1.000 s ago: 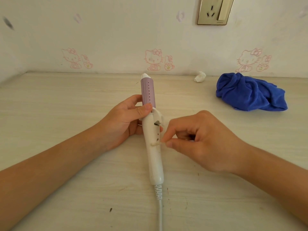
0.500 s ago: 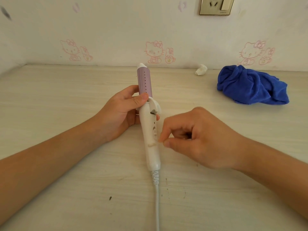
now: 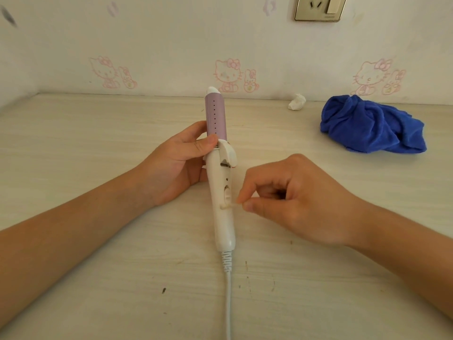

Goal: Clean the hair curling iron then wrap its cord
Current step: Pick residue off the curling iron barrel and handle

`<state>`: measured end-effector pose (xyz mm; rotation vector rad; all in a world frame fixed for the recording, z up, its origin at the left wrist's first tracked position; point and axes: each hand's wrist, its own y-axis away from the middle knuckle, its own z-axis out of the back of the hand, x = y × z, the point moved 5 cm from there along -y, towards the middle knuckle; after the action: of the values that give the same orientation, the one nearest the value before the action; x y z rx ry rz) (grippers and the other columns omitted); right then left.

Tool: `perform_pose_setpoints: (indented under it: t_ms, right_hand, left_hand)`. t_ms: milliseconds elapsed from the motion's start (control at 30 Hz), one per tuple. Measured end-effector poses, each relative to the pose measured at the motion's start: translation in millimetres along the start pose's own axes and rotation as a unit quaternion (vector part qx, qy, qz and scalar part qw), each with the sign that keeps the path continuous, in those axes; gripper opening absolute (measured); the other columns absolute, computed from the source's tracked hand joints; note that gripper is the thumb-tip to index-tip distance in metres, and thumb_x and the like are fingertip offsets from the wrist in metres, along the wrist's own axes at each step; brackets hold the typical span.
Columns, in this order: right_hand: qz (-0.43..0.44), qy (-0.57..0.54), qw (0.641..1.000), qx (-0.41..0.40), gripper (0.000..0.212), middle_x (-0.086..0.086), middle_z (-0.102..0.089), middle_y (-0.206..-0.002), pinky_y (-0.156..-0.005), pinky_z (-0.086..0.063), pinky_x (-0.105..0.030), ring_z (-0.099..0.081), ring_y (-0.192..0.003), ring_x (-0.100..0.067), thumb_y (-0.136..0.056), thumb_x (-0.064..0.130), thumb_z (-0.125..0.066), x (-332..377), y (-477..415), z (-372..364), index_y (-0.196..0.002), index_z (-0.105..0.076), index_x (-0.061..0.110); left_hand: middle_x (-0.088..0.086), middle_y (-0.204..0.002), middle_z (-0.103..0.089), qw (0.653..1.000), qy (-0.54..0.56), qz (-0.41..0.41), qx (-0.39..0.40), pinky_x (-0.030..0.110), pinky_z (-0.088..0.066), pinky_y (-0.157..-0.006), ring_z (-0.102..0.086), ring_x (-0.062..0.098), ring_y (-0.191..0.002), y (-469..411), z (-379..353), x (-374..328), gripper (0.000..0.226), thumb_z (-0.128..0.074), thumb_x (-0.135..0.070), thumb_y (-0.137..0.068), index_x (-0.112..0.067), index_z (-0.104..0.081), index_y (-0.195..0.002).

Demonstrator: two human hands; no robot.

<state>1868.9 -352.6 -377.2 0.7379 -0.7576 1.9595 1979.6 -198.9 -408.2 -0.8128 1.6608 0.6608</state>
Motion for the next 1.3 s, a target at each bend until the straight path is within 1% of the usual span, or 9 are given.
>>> perform_pose_setpoints:
  t_ms: [100, 233, 433, 567, 667, 800, 900, 1033, 1300]
  right_hand:
    - [0.003, -0.01, 0.999, 0.046, 0.014, 0.008, -0.035, -0.048, -0.053, -0.033, -0.011, -0.033, -0.045, -0.008, -0.09, 0.003, -0.074, 2.3, 1.1, -5.4, -0.084, -0.075, 0.016]
    - [-0.004, 0.003, 1.0, -0.004, 0.016, 0.008, -0.036, -0.049, -0.053, -0.035, -0.011, -0.033, -0.045, -0.008, -0.091, 0.005, -0.074, -1.8, -0.8, 2.2, -0.082, -0.074, 0.019]
    - [0.009, 0.001, 1.0, 0.002, 0.013, 0.01, -0.036, -0.049, -0.054, -0.033, -0.011, -0.034, -0.046, -0.008, -0.091, 0.005, -0.074, 0.7, -0.1, -2.1, -0.085, -0.076, 0.016]
    - [0.002, -0.025, 0.998, 0.052, 0.014, 0.006, -0.037, -0.05, -0.054, -0.034, -0.012, -0.034, -0.047, -0.009, -0.09, 0.004, -0.074, 1.6, 1.3, -5.7, -0.085, -0.077, 0.017]
    - [-0.006, -0.012, 1.0, 0.012, 0.015, 0.001, -0.039, -0.049, -0.054, -0.035, -0.012, -0.035, -0.046, -0.01, -0.091, 0.005, -0.074, -1.8, -0.3, 0.5, -0.083, -0.076, 0.018]
    - [-0.007, -0.032, 0.997, 0.071, 0.019, 0.005, -0.04, -0.051, -0.054, -0.035, -0.012, -0.035, -0.048, -0.01, -0.091, 0.006, -0.075, -0.2, 1.0, -6.8, -0.083, -0.075, 0.023]
    - [-0.012, -0.018, 1.0, 0.02, 0.014, -0.002, -0.04, -0.051, -0.055, -0.036, -0.014, -0.035, -0.048, -0.01, -0.091, 0.006, -0.075, -4.6, -1.4, 0.3, -0.084, -0.076, 0.018]
    - [-0.019, -0.04, 0.997, 0.057, 0.014, 0.003, -0.04, -0.051, -0.054, -0.036, -0.015, -0.035, -0.048, -0.009, -0.09, 0.007, -0.075, -5.0, 0.2, -3.0, -0.084, -0.076, 0.02]
    - [-0.032, -0.07, 0.997, 0.022, 0.012, -0.005, -0.039, -0.051, -0.053, -0.035, -0.018, -0.034, -0.049, -0.014, -0.09, 0.005, -0.075, -12.4, -2.7, 3.8, -0.082, -0.075, 0.013]
  left_hand:
    - [0.01, -0.102, -0.064, 1.0, 0.003, 0.007, 0.017, 0.044, -0.048, -0.087, -0.057, 0.035, -0.101, -0.7, 1.5, 1.2, 0.04, -0.056, -0.021, -0.095, -0.012, -0.055, -0.134]
    - [0.01, -0.103, -0.069, 0.998, 0.02, 0.016, 0.059, 0.041, -0.055, -0.089, -0.07, 0.029, -0.097, -0.3, 1.0, -0.6, 0.045, -0.049, -0.015, -0.098, -0.005, -0.048, -0.142]
    - [0.014, -0.107, -0.071, 0.996, 0.031, 0.024, 0.077, 0.04, -0.059, -0.086, -0.071, 0.03, -0.098, -0.1, 0.5, 0.5, 0.049, -0.048, -0.011, -0.098, 0.001, -0.045, -0.145]
    - [0.016, -0.111, -0.07, 0.996, 0.043, 0.028, 0.074, 0.048, -0.054, -0.094, -0.069, 0.032, -0.102, -1.3, 3.5, 2.0, 0.051, -0.05, -0.009, -0.096, 0.004, -0.043, -0.146]
    - [0.016, -0.11, -0.07, 0.995, 0.049, 0.033, 0.077, 0.045, -0.058, -0.091, -0.07, 0.032, -0.101, -2.5, 3.5, 2.8, 0.048, -0.05, -0.009, -0.096, 0.001, -0.047, -0.143]
    - [0.017, -0.111, -0.069, 0.995, 0.054, 0.031, 0.076, 0.048, -0.055, -0.094, -0.069, 0.034, -0.102, -2.2, 3.9, 3.3, 0.049, -0.049, -0.008, -0.097, 0.002, -0.045, -0.145]
    - [0.017, -0.11, -0.069, 0.995, 0.053, 0.03, 0.076, 0.045, -0.058, -0.092, -0.07, 0.032, -0.101, -2.0, 2.9, 2.0, 0.05, -0.048, -0.007, -0.097, 0.003, -0.044, -0.145]
    - [0.017, -0.11, -0.068, 0.995, 0.059, 0.031, 0.075, 0.047, -0.057, -0.093, -0.07, 0.033, -0.1, -1.4, 2.7, 2.7, 0.052, -0.048, -0.006, -0.097, 0.005, -0.042, -0.147]
    - [0.017, -0.11, -0.069, 0.994, 0.065, 0.029, 0.085, 0.046, -0.058, -0.092, -0.07, 0.032, -0.099, -1.4, 1.9, 1.1, 0.047, -0.049, -0.007, -0.097, 0.0, -0.047, -0.143]
